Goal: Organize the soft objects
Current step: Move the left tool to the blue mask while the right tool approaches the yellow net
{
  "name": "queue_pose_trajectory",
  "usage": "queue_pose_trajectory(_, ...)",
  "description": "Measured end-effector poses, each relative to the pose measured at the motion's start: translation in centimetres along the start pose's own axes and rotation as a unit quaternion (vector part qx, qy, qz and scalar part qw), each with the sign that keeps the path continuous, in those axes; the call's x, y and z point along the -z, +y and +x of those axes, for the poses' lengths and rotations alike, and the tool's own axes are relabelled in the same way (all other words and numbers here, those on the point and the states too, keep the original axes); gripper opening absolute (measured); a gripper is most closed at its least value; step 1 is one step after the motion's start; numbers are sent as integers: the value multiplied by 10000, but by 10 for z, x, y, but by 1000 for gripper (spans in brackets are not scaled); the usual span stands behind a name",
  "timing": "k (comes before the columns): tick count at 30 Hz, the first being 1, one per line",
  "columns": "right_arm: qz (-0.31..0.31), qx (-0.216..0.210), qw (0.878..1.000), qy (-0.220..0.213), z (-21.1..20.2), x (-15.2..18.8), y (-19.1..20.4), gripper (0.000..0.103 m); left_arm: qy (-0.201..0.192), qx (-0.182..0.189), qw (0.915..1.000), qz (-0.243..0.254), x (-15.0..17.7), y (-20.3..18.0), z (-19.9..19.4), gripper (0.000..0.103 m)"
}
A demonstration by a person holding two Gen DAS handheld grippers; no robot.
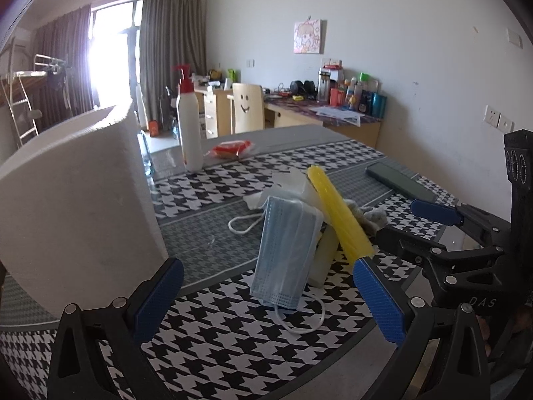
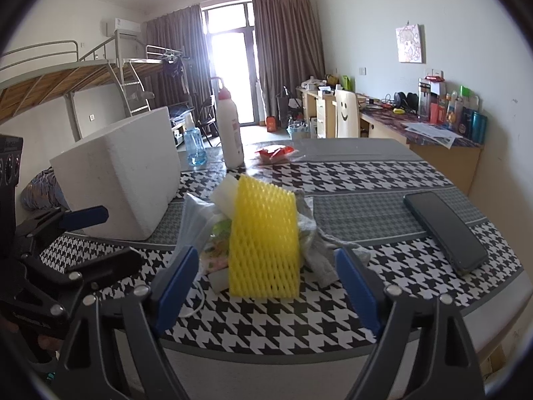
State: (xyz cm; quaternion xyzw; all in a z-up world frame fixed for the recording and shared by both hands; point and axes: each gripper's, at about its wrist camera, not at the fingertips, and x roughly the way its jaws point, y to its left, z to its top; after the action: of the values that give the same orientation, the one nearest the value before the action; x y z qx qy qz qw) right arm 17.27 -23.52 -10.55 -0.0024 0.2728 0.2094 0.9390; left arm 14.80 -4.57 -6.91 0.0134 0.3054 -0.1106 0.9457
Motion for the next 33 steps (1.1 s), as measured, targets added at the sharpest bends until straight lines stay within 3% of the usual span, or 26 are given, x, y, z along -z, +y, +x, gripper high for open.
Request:
queue_pose_trajectory(7, 37, -20, 9998, 192, 12, 3, -2, 82, 243, 113, 9996, 49, 0, -2, 18, 101)
queue_pose_trajectory(18, 81, -93, 9991, 410, 28, 6, -6, 73, 591, 307, 9978, 21, -3, 1, 45, 83)
queue_pose_trajectory(20, 117, -142, 9988, 455, 30, 6, -7, 64, 629, 342, 9974, -16, -3, 2, 48, 82)
queue_pose_trajectory(23, 139, -171, 9984, 523, 34, 6, -9, 62, 648, 392, 9971, 0, -4, 0, 53, 79)
queue_pose_trajectory(26, 149, -214, 9979, 594, 39, 7, -10, 55, 675, 430, 9968, -10, -4, 0, 56, 74)
queue_pose_trajectory(33, 158, -256, 9972, 682, 44, 9, -11, 48, 829, 591, 9948, -54, -5, 0, 69, 47)
